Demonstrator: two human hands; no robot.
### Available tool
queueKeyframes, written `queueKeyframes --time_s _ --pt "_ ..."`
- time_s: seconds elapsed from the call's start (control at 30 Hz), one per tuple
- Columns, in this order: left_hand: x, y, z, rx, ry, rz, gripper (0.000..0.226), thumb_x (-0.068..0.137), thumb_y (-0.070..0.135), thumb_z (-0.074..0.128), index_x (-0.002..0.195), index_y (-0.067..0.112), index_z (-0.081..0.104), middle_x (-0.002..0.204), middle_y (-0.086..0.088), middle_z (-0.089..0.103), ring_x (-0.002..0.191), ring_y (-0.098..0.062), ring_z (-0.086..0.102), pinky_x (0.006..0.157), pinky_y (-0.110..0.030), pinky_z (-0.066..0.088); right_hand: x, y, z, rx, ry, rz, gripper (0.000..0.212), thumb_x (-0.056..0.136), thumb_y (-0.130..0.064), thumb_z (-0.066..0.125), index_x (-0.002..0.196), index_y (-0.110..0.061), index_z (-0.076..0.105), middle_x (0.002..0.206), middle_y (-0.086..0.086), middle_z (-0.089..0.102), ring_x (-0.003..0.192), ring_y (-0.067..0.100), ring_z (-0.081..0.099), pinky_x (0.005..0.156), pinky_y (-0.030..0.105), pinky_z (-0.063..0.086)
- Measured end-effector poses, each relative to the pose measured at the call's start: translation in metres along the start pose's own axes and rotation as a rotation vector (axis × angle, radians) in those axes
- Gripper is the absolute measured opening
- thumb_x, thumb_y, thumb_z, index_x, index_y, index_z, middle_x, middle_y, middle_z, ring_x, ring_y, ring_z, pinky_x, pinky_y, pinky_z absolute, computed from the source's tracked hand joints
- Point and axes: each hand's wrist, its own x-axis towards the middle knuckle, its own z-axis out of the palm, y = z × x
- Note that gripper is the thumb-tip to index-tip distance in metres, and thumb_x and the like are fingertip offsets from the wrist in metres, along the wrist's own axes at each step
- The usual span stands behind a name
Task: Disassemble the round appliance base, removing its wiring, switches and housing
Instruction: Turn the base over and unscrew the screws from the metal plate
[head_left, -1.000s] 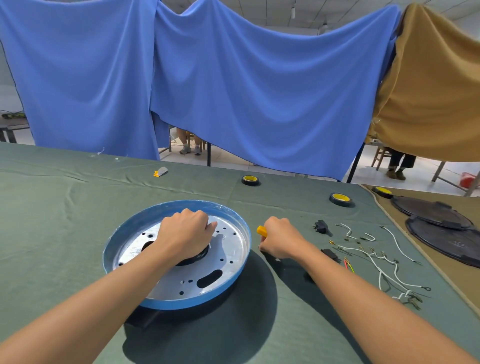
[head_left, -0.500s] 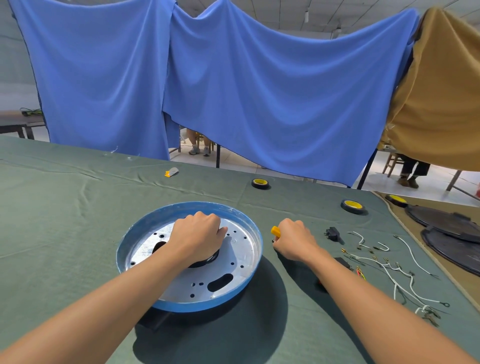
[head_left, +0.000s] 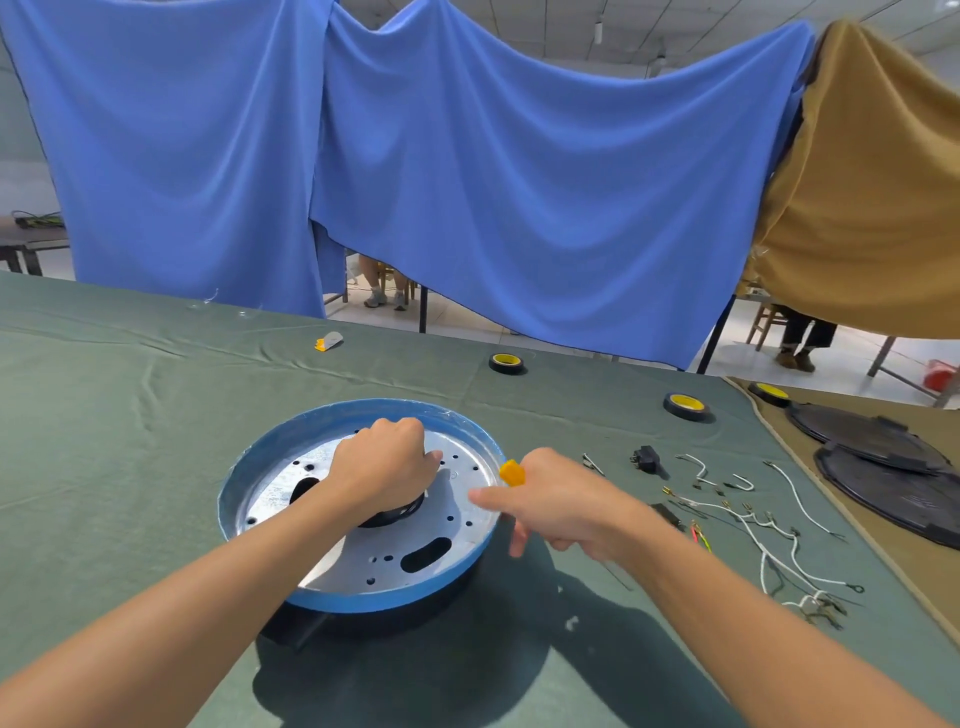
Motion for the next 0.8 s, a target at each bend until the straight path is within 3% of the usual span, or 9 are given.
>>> queueKeyframes --time_s 0.1,0.23,0.37,0.5,0.6,0.7,0.8 --pt "-0.004 0.006 -0.006 -0.111 -0.013 -0.033 0.028 0.097 0.045 0.047 0.097 0.017 0.048 0.080 0.003 0.052 0.075 -0.019 0.051 0.057 -0.032 0.034 0.004 -0.001 0.011 0.000 0.118 -0.005 0.011 0.084 -0.020 0.052 0.078 -0.012 0.053 0.057 0.002 0.069 0.043 0.010 0.046 0.041 0.021 0.034" --pt "-0.008 0.010 -0.011 -0.153 -0.046 -0.009 0.030 0.097 0.044 0.049 0.088 0.015 0.050 0.073 0.000 0.057 0.067 -0.014 0.051 0.051 -0.028 0.033 0.016 -0.001 0.009 0.010 0.204 0.027 0.008 0.078 -0.004 0.053 0.072 -0.010 0.055 0.069 0.008 0.065 0.057 0.018 0.051 0.047 0.027 0.038" --pt "-0.010 0.016 -0.015 -0.143 -0.077 0.008 0.030 0.096 0.045 0.047 0.096 0.016 0.053 0.079 0.000 0.054 0.078 -0.021 0.055 0.062 -0.032 0.041 0.028 -0.002 0.002 0.019 0.298 0.047 0.025 0.089 -0.017 0.057 0.069 -0.016 0.040 0.070 0.000 0.042 0.054 0.016 0.035 0.046 0.027 0.028" --pt "-0.010 0.013 -0.017 -0.024 -0.018 0.012 0.029 0.097 0.045 0.043 0.098 0.018 0.052 0.087 -0.001 0.056 0.083 -0.025 0.054 0.066 -0.034 0.040 0.016 0.000 -0.002 -0.079 0.225 0.019 0.031 0.090 -0.042 0.056 0.075 -0.015 0.050 0.054 -0.001 0.061 0.044 0.010 0.044 0.043 0.024 0.035" --pt "-0.008 0.012 -0.015 -0.129 -0.096 -0.003 0.030 0.096 0.042 0.047 0.096 0.013 0.057 0.082 -0.005 0.064 0.076 -0.023 0.061 0.064 -0.033 0.048 -0.002 0.001 -0.001 -0.130 0.084 0.010 0.019 0.083 -0.032 0.052 0.078 -0.014 0.050 0.049 -0.003 0.066 0.037 0.007 0.040 0.038 0.018 0.033" --pt "-0.008 0.018 -0.013 -0.139 -0.101 0.015 0.031 0.097 0.041 0.048 0.089 0.012 0.057 0.080 -0.006 0.064 0.072 -0.021 0.059 0.064 -0.033 0.049 -0.007 -0.003 -0.001 -0.146 0.087 0.001 0.009 0.083 -0.018 0.048 0.074 -0.014 0.048 0.051 -0.003 0.066 0.040 0.005 0.042 0.036 0.018 0.029" --pt "-0.008 0.025 -0.015 -0.130 -0.103 0.037 0.029 0.097 0.041 0.047 0.089 0.015 0.055 0.079 -0.004 0.061 0.068 -0.016 0.054 0.055 -0.029 0.042 0.001 -0.004 -0.006 -0.126 0.128 0.023 0.014 0.082 -0.006 0.050 0.069 -0.011 0.051 0.062 0.003 0.063 0.050 0.014 0.045 0.043 0.024 0.032"
